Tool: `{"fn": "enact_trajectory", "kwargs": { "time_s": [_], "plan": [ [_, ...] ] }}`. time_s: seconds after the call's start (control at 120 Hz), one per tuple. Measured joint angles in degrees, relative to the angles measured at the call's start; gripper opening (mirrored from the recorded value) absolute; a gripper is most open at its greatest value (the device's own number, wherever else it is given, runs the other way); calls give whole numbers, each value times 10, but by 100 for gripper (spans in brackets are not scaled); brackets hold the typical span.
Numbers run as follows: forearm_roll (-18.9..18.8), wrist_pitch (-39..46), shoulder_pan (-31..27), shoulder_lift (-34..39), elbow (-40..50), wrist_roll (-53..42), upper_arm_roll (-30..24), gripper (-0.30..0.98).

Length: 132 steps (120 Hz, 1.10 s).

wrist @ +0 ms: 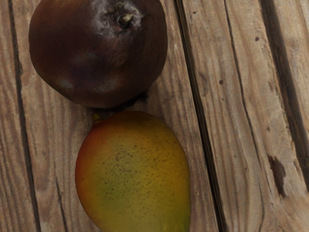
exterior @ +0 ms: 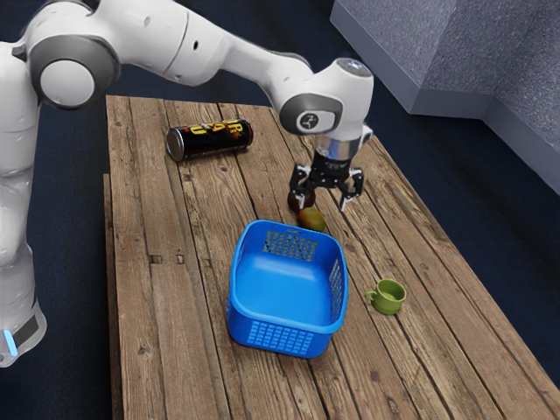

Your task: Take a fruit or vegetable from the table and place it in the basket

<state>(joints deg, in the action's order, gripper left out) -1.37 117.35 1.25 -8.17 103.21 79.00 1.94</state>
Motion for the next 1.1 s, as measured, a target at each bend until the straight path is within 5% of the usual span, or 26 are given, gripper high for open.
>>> {"fn": "enact_trajectory", "kwargs": {
  "time_s": [1.1],
  "plan": [
    [3, 32, -1, -52, 1, -30, -2, 66]
  ]
}}
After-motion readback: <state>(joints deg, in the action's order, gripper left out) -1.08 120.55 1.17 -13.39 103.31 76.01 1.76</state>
